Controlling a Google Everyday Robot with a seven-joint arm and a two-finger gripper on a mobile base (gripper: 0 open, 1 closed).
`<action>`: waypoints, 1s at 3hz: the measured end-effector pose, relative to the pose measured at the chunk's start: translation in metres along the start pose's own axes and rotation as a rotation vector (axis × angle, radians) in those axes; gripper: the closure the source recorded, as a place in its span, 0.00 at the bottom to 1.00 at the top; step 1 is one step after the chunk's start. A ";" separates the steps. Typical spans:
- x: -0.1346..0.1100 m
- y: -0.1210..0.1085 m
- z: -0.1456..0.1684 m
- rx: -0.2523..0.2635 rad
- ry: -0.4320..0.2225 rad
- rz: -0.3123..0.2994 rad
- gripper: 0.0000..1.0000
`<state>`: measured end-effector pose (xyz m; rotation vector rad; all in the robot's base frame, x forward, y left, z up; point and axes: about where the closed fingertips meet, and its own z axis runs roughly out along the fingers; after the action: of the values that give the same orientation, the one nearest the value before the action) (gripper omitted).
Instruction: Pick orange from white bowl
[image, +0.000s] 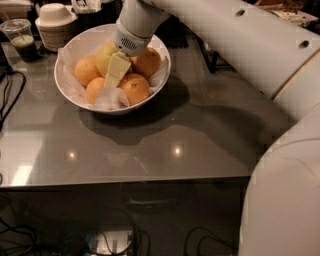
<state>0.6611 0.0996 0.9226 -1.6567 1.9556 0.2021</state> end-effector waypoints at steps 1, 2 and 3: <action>0.000 0.000 0.000 0.000 0.000 0.000 0.41; 0.000 0.000 0.000 0.000 0.000 0.000 0.64; 0.000 0.000 0.000 0.000 0.000 0.000 0.87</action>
Offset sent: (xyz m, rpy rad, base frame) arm 0.0000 0.0000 0.0000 0.0000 0.0000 0.0000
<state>0.6611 0.0996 0.9226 -1.6569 1.9556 0.2022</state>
